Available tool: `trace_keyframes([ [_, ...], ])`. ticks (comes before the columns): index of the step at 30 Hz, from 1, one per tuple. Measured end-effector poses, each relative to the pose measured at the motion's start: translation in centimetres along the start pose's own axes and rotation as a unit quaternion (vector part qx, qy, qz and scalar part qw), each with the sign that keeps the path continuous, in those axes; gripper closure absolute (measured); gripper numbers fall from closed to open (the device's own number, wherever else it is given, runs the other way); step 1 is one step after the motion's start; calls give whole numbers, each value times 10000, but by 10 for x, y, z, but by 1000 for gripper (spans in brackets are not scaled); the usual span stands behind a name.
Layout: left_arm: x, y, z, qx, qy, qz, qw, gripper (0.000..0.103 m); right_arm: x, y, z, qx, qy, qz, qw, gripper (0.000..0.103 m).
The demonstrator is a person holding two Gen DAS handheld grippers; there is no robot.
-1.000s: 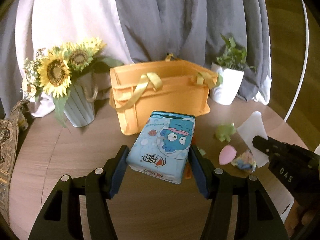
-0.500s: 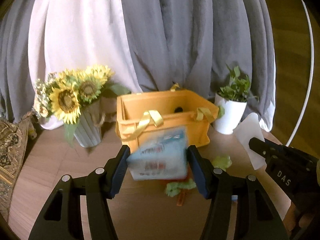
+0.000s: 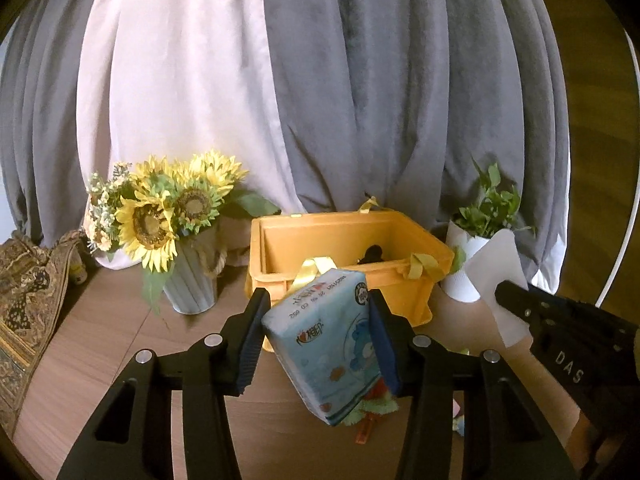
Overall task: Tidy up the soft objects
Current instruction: 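Lift the tissue pack and white cloth and carry them over the crate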
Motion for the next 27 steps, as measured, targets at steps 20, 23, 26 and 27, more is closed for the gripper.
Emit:
trace_keyframes([
  [20, 50, 2, -26, 59, -609, -215, 9979, 55, 39, 5, -29, 161, -438, 2, 9989, 91],
  [23, 58, 3, -36, 58, -699, -254, 9972, 55, 47, 6, -36, 170, -524, 21, 9985, 91],
  [26, 65, 5, -47, 52, -745, -264, 9969, 55, 55, 8, -46, 190, -597, 46, 9980, 91],
  [27, 68, 6, -52, 45, -760, -263, 9967, 55, 58, 8, -49, 133, -593, 4, 9981, 91],
])
Point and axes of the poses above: each gripper's, at about its wrist camera, not at the fingertips, and z roughly against the way its jaws point, y to its left, x to its top, the point moved 2 cm from there along -z, roughly the way its jaws point, and after that the axes turned 8 degrees about -y, right-handed, at the moved point
